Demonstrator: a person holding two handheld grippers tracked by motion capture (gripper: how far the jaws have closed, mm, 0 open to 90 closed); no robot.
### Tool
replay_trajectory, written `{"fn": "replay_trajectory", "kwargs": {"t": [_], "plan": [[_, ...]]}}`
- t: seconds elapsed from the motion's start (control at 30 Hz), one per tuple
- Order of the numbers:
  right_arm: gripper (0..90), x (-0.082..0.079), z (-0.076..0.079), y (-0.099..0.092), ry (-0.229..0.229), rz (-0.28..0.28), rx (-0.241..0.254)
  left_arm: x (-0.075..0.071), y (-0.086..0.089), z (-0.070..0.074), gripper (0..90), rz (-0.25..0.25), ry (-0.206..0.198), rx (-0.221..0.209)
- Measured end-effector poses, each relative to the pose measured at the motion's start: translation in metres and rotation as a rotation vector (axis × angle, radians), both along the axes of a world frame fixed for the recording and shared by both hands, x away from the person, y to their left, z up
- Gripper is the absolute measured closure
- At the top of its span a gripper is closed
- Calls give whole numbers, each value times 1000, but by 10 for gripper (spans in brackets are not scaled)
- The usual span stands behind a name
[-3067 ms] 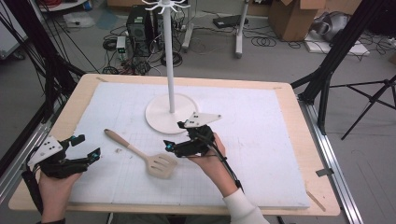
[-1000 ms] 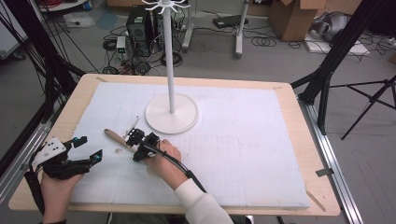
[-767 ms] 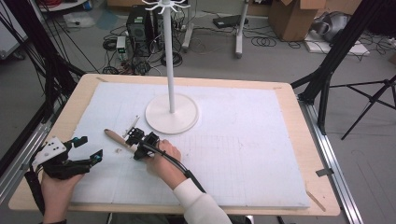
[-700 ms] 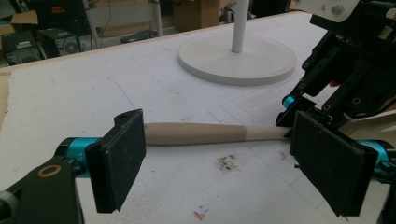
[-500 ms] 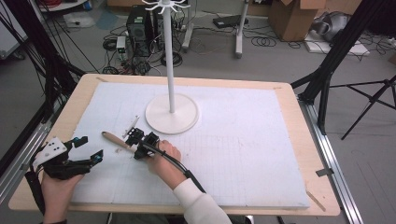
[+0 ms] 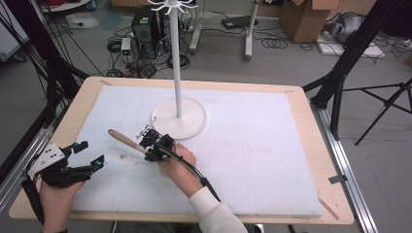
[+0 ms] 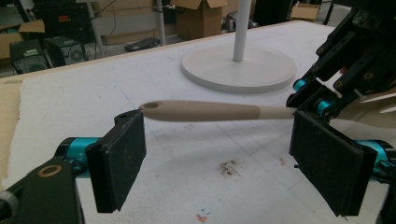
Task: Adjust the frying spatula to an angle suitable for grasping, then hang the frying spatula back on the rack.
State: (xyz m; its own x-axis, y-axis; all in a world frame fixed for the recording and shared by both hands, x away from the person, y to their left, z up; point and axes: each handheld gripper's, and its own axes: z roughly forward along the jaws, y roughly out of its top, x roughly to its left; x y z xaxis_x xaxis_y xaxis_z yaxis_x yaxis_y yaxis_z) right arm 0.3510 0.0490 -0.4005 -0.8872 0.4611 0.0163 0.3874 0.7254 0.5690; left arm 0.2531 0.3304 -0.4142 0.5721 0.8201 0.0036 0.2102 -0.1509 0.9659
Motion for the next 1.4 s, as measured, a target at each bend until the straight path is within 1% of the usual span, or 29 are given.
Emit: {"fn": "replay_trajectory", "kwargs": {"t": [0.07,0.13,0.17,0.2,0.23,0.27,0.3,0.33,0.43,0.47,0.5,0.53,0.57,0.6,0.63,0.73,0.77,0.8,0.87,0.93,0.97,1.03,1.07,1.1,1.13,1.23,1.33,1.37,1.4], "plan": [[778,0,4,-9,-8,5,30,0,-1,0,191,-1,-3,-5],[778,-1,6,-12,-12,0,40,1,-2,0,192,-2,-3,-5],[778,-2,11,-23,-15,-11,70,2,-2,0,192,-4,-5,-10],[778,-2,11,-23,-15,-11,70,2,-2,0,192,-4,-5,-10],[778,-3,16,-33,-26,-15,101,2,-3,0,192,-6,-5,-9],[778,-3,16,-33,-26,-15,101,3,-4,0,192,-8,-3,-11],[778,-4,20,-43,-26,-24,126,4,-6,0,192,-15,-1,-9],[778,-4,20,-43,-26,-24,126,4,-6,0,192,-15,-1,-9],[778,-8,27,-62,-56,-39,172,7,-10,1,193,-25,-4,-5],[778,-8,27,-62,-56,-39,172,7,-10,1,193,-25,-4,-5],[778,-10,30,-72,-70,-46,199,8,-12,2,193,-29,-8,-6],[778,-10,30,-72,-70,-46,199,8,-12,2,193,-29,-8,-6],[778,-12,32,-81,-78,-56,226,9,-14,4,192,-34,-13,-9],[778,-12,32,-81,-78,-56,226,9,-14,4,192,-34,-13,-9],[778,-16,36,-91,-95,-65,255,9,-17,5,193,-42,-15,-11],[778,-20,39,-99,-116,-76,278,9,-21,6,193,-50,-22,-7],[778,-23,42,-108,-134,-82,304,9,-23,7,193,-55,-24,-9],[778,-23,42,-108,-134,-82,304,9,-25,8,193,-61,-29,-12],[778,-27,45,-117,-158,-96,327,8,-29,10,193,-70,-33,-14],[777,-32,48,-131,-202,-111,364,7,-33,12,193,-75,-39,-16],[777,-32,48,-131,-202,-111,364,6,-34,13,193,-80,-42,-16],[777,-39,53,-143,-242,-126,397,5,-38,16,194,-90,-50,-30],[777,-39,53,-143,-242,-126,397,4,-41,18,194,-96,-55,-42],[777,-44,55,-151,-277,-128,419,2,-45,23,194,-103,-69,-57],[777,-44,55,-151,-277,-128,419,2,-45,23,194,-103,-69,-57],[777,-51,58,-163,-308,-139,447,-1,-56,30,194,-121,-94,-84],[777,-58,57,-174,-350,-163,468,-3,-67,35,195,-137,-119,-113],[777,-61,56,-181,-373,-178,480,-4,-76,39,197,-147,-132,-123],[777,-61,56,-181,-373,-178,480,-4,-76,39,197,-147,-132,-123]]}}
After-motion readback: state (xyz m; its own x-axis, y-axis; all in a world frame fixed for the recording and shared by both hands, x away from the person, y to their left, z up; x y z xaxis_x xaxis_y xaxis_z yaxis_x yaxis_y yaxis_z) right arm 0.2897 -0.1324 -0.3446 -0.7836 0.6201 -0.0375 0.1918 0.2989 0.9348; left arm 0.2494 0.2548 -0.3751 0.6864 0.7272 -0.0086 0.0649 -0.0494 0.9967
